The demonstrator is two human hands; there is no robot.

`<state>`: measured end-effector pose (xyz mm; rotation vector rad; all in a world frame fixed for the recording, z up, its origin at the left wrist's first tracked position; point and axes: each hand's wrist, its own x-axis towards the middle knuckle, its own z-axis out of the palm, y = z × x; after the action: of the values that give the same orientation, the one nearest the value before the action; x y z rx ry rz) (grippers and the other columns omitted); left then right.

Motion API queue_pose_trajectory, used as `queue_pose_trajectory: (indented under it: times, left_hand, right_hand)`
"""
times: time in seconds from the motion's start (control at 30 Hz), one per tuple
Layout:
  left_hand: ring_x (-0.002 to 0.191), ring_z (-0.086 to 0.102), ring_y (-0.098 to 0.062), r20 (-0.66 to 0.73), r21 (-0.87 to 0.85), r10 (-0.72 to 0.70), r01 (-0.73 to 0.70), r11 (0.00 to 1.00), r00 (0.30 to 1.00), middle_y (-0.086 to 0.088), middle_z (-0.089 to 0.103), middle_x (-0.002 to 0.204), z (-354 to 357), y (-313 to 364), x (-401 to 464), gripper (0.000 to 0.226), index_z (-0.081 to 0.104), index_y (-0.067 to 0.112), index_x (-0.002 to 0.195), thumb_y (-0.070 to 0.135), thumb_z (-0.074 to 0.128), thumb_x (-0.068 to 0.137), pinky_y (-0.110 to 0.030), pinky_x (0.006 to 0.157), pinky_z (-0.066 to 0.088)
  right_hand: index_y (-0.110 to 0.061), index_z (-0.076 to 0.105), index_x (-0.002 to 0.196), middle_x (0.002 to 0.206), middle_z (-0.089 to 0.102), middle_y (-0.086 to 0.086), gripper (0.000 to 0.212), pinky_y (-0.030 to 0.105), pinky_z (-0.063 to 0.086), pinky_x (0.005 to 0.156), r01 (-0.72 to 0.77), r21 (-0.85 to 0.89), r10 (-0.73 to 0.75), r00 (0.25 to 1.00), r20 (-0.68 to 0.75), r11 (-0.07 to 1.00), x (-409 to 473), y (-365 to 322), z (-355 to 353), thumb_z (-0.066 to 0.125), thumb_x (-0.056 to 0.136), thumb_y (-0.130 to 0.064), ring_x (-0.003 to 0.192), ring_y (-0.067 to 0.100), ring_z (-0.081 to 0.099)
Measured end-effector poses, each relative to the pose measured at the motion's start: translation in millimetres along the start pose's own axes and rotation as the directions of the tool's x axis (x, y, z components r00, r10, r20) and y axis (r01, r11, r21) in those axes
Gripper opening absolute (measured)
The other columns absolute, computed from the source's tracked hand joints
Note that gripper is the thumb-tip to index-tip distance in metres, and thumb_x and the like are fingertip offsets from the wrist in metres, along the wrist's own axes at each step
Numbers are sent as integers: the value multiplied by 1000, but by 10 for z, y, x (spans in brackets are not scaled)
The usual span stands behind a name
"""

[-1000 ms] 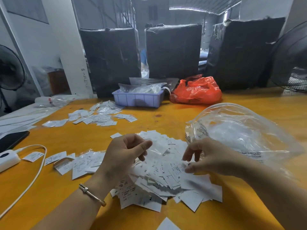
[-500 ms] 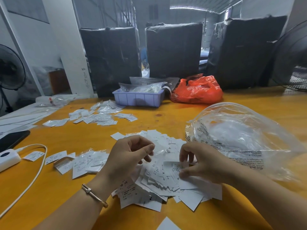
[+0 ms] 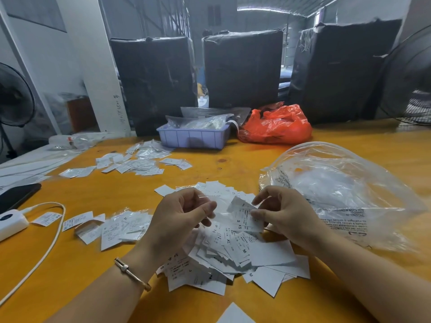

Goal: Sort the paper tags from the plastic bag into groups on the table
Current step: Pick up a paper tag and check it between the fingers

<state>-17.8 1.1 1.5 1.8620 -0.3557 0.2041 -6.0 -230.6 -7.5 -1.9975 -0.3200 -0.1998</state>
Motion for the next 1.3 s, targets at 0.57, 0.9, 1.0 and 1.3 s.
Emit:
queue_pose_trajectory:
  times: [0.57,0.9,1.0,1.3]
  left_hand:
    - [64,70,-16,-9,-7,-16,16,1000,1000,-5,75,73,6,-16,16,12,69,6,83,16,69,90,-18,55,50]
    - [72,69,-9,-53,-122,-16,9,993,998,-4,76,81,-8,-5,16,12,75,15,81,4,76,82,-13,60,49]
    - [80,66,-8,-59,-68,-2,-2,998,998,0,75,85,-21,-9,14,12,78,21,83,10,75,84,-17,68,48]
    - [78,74,-21,-33,-146,19,-24,989,999,-7,76,84,-10,15,7,9,64,6,85,2,73,85,-21,69,55]
  right_hand:
    - [-15,76,73,65,62,-10,6,26,46,53,289,-489,-377,922,-91,823,-17,12,36,81,75,-16,57,10,55]
    - [-27,69,99,90,61,-14,34,27,48,72,216,-421,-152,972,180,881,-35,-64,-20,81,70,-41,83,3,54]
    - [-28,69,106,97,60,-14,38,30,48,80,155,-471,-40,969,244,868,-24,-75,6,81,73,-40,89,5,53]
    - [-14,67,85,79,68,6,22,35,50,62,38,-221,-8,990,137,974,-48,-74,36,83,70,-11,63,12,59]
